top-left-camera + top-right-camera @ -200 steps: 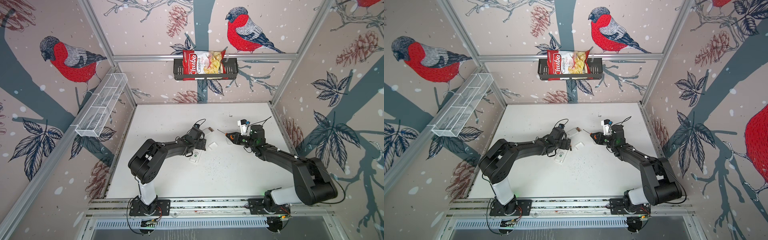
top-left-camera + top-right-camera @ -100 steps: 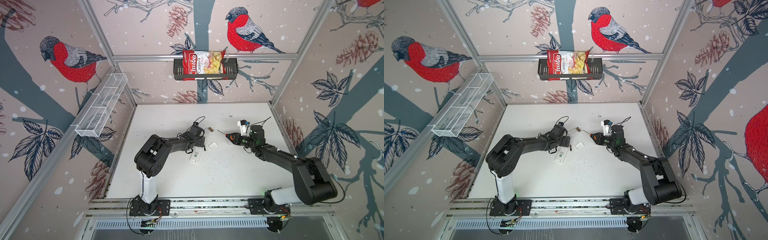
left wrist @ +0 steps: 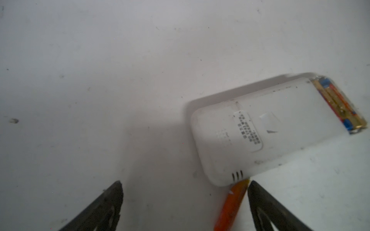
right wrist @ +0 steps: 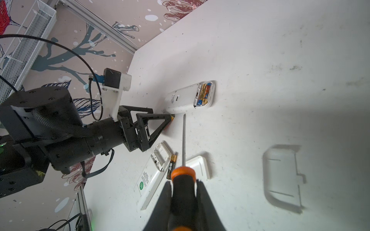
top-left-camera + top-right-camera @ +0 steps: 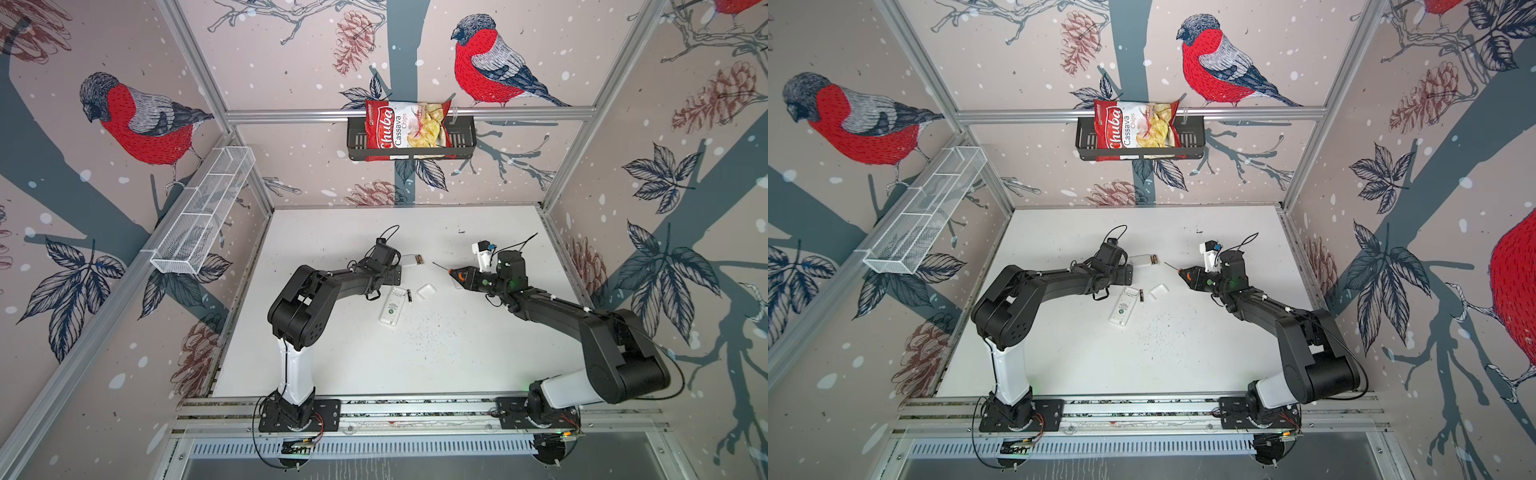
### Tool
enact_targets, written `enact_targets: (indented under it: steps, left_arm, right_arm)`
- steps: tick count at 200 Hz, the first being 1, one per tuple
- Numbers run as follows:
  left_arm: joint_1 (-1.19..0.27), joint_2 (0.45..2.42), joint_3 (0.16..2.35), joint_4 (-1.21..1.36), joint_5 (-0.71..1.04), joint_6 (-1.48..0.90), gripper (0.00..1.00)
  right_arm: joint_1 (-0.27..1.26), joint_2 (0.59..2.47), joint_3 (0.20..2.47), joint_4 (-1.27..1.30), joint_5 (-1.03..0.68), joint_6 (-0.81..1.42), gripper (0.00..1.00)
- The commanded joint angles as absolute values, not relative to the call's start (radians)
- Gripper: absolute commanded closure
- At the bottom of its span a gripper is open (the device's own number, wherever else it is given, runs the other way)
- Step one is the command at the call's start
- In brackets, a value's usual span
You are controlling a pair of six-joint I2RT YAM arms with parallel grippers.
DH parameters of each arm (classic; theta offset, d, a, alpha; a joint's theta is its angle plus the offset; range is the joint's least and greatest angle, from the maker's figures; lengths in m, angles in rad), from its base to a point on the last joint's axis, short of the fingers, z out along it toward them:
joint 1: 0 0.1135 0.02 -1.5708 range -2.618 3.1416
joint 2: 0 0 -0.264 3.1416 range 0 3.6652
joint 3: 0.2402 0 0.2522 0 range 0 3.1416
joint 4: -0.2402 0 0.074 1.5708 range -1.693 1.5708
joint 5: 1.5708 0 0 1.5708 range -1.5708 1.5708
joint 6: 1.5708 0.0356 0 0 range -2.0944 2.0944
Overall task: Unload the batteries from the remote control
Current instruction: 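Lower the screwdriver tip to the batteries while the left gripper approaches the remote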
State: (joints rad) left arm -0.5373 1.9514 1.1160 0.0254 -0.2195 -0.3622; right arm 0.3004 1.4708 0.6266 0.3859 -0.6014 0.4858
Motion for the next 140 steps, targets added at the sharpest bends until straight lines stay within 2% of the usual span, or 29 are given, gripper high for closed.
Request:
enact_targets:
  steps: [1,86,140]
  left_arm:
    - [-0.522,1.956,1.127,0.062,-0.234,-0.377,0.04]
    - [-0.477,1.988,1.169,0.093,-0.171,-0.397,0.04]
    - [-0.458,1.959,1.176,0.132,-0.108,-0.414,0.04]
  right_arm:
    - [0.303,1.478,0.638,0.39,-0.609,0.458,1.0]
    - [0.305,1.504,0.68,0.347,-0.61,0.429,1.0]
    - [0.311,1.593,0.811,0.161,-0.639,0.342,1.0]
